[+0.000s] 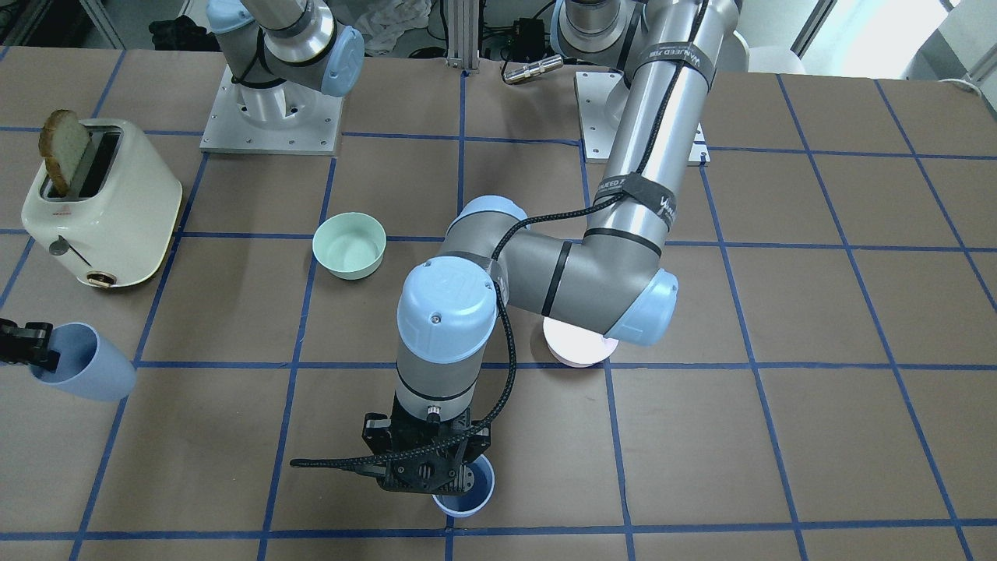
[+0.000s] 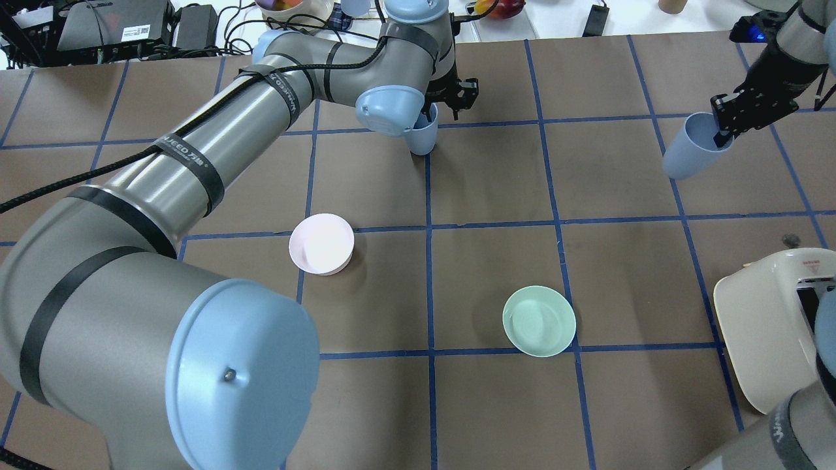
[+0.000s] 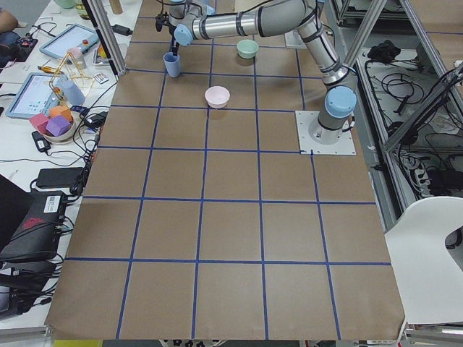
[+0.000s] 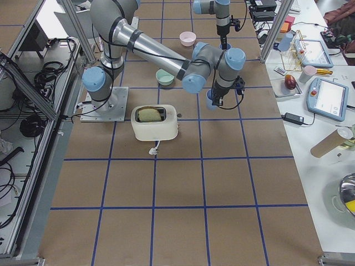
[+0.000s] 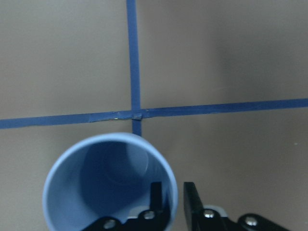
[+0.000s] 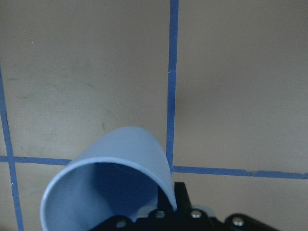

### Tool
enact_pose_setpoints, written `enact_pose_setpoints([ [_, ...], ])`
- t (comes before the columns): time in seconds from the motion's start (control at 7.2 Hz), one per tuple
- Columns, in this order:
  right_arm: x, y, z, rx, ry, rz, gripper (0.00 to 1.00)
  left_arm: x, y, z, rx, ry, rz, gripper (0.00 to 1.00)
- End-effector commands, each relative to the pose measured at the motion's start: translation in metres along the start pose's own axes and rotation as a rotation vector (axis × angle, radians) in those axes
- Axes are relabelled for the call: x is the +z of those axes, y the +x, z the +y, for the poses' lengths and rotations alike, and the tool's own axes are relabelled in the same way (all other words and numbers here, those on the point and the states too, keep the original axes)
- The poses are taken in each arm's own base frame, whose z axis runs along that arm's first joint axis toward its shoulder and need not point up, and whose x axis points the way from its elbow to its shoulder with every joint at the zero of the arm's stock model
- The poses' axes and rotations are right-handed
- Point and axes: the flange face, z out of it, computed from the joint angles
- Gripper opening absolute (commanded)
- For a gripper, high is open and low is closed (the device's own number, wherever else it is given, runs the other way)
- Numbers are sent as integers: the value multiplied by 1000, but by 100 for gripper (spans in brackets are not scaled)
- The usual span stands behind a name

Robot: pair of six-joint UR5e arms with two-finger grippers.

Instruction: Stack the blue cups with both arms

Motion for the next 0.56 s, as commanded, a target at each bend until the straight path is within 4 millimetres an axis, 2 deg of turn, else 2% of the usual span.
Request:
enact_pose_setpoints([
  [0.0, -44, -54, 2, -26, 29, 24, 0, -98, -15, -7, -23, -76, -30, 100],
  [0.14, -57, -97, -2, -17, 53, 32, 0, -160, -28, 3, -43, -133, -50, 100],
  [0.28, -64, -142, -6, 26, 73, 31, 0, -202, -44, 17, -61, -167, -66, 100],
  [0.42, -73, -195, -10, 42, 102, 35, 0, -221, -72, 20, -101, -191, -80, 100],
])
